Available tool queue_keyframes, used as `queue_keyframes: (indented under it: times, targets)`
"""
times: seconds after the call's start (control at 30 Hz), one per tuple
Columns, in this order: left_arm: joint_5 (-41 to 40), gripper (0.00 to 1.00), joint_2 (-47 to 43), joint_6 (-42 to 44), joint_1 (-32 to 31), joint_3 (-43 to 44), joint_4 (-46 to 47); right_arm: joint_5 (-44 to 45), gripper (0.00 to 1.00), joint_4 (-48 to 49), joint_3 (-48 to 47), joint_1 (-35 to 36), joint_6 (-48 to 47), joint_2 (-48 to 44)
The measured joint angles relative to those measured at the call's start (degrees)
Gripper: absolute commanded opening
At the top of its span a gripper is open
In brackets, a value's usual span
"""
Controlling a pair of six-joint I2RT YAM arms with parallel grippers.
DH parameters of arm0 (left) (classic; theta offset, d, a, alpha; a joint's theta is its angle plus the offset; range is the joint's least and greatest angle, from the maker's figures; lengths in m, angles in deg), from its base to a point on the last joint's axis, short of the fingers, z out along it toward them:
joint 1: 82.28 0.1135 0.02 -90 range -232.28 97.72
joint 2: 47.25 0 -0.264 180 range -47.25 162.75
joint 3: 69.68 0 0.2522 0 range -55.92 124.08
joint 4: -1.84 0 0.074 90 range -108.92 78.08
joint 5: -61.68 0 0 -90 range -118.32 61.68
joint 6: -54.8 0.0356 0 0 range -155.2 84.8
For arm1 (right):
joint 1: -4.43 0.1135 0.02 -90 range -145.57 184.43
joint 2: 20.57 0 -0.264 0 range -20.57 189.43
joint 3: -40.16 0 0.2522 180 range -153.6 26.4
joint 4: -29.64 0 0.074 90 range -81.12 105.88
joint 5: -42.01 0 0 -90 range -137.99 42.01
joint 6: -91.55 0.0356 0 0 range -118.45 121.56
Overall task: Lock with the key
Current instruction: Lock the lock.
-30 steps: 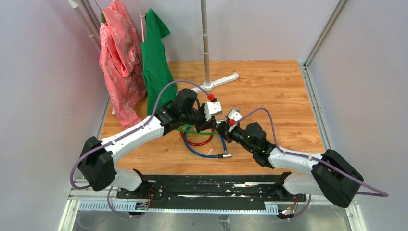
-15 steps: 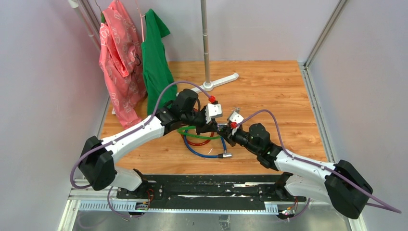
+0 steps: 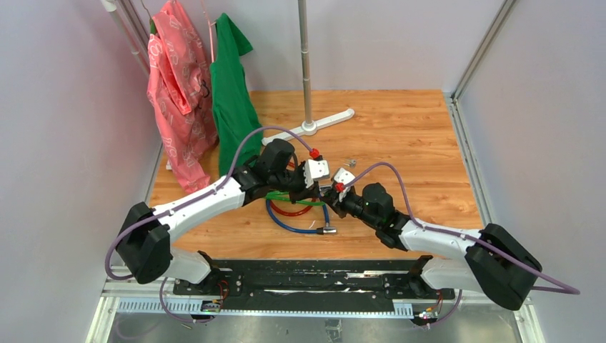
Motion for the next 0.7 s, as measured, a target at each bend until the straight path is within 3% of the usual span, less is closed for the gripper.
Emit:
queue_keyframes:
  times: [0.33,0.5,0.7]
  targets:
    - [4.2,0.0,1.0,3.3,1.1,0.1,-0.2,-0.7,0.01,-0.9,0.2,-0.3,2.4,-0.2]
    - [4.0,0.0,1.2,0.4,0.8,-0.9,2.1,-0.7,0.28,-6.9,-0.7,-0.4,1.7,-3.0]
    - [1.4,0.0,1.2,0.0,0.6,-1.7,2.7,-1.1,0.41,-13.2,-2.5,-0.5,0.6,-4.5]
